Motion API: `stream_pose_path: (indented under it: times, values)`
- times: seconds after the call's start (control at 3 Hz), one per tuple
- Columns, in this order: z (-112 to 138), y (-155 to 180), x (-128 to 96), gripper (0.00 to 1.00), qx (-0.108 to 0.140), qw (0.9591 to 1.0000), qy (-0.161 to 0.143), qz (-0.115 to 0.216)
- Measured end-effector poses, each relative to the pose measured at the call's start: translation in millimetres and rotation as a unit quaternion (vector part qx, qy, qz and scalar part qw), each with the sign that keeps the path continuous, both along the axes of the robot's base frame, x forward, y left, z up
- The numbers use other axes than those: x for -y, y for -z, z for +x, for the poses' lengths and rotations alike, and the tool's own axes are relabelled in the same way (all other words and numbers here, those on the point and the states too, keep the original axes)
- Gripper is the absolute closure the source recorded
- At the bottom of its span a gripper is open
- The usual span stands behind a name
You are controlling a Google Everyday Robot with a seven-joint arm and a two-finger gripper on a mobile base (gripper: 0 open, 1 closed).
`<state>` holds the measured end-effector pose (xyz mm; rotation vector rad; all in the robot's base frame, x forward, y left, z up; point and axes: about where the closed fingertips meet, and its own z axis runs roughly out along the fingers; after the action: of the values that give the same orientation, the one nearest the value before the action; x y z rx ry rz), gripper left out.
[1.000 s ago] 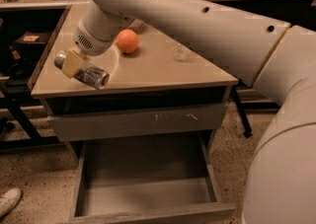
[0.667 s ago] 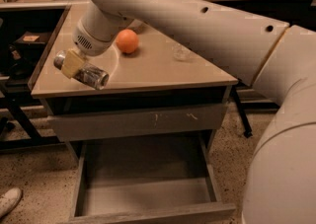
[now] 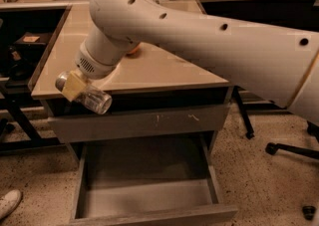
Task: Place redbull can into middle drawer
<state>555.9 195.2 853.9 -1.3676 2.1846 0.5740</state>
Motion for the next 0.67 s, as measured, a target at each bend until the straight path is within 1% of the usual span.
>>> stream_pose_path:
  times: [0.33, 0.67]
  values:
    - [-36.7, 21.4, 6.5, 1.00, -0.036, 0.9992, 0.014, -0.010]
    - [-36.7, 21.4, 6.5, 1.00, -0.036, 0.9992, 0.014, -0.010]
